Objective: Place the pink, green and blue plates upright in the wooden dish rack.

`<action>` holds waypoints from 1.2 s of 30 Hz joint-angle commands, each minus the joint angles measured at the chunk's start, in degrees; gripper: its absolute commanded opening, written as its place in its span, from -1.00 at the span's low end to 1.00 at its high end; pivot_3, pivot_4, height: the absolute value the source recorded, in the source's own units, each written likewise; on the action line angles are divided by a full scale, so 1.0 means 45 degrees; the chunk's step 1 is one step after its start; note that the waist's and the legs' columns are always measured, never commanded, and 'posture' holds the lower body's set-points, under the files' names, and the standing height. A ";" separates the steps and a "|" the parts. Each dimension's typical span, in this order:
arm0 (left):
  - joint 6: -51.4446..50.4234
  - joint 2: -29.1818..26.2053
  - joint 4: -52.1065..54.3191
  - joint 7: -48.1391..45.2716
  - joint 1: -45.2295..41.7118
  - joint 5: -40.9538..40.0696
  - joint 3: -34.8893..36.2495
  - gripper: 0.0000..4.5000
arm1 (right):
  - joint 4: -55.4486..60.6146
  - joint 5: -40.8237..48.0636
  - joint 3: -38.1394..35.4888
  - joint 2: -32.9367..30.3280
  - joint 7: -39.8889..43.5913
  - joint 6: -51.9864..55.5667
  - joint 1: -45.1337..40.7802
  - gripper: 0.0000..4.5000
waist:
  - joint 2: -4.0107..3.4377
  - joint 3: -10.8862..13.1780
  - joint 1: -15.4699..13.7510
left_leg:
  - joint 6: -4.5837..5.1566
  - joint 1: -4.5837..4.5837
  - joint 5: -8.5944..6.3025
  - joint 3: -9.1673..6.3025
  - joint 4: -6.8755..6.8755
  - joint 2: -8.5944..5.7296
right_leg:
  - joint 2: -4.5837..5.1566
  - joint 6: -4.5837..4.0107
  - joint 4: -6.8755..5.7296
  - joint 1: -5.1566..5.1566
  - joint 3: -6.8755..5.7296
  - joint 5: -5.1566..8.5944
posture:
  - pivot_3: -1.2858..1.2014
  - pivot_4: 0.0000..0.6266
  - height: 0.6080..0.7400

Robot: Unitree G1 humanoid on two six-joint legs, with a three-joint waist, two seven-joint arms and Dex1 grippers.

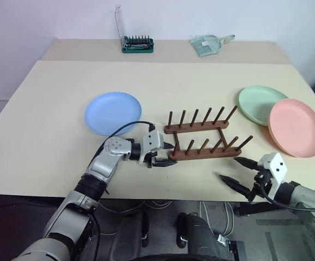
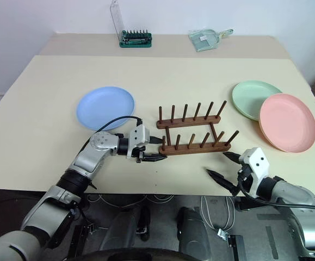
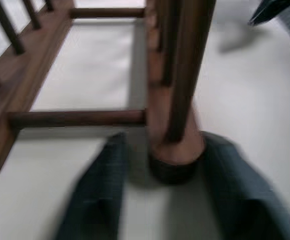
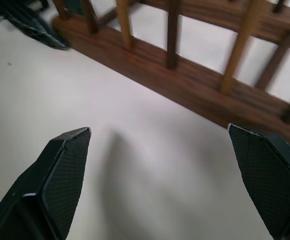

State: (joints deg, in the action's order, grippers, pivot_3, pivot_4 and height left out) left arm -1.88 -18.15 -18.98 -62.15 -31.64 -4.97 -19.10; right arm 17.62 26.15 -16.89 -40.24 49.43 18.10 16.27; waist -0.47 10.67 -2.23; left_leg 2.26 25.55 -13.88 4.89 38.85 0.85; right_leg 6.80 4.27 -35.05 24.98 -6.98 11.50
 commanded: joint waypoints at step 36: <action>-0.2229 0.0155 0.2975 0.4029 0.1744 0.0744 -0.0159 -1.00 | -0.2833 -0.3685 0.2164 -0.0067 -0.1484 -0.1141 -0.3981 -1.00 | -0.0004 -0.0006 0.0052 | -0.0027 -0.0029 -0.0017 0.0006 0.0021 0.0014 | -0.0003 -0.0004 -0.0005 -0.0016 0.0010 0.0000 | 0.03 -0.52 1.00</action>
State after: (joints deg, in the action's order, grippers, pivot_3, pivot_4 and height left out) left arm -12.38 -17.62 -3.99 -45.86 -23.26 -2.99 -20.90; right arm 5.12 10.20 -7.29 -41.01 43.67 13.37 -0.50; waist -0.49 10.64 -2.00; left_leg 2.14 25.42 -13.96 4.92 38.94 0.92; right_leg 6.78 4.25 -35.07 24.91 -6.94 11.50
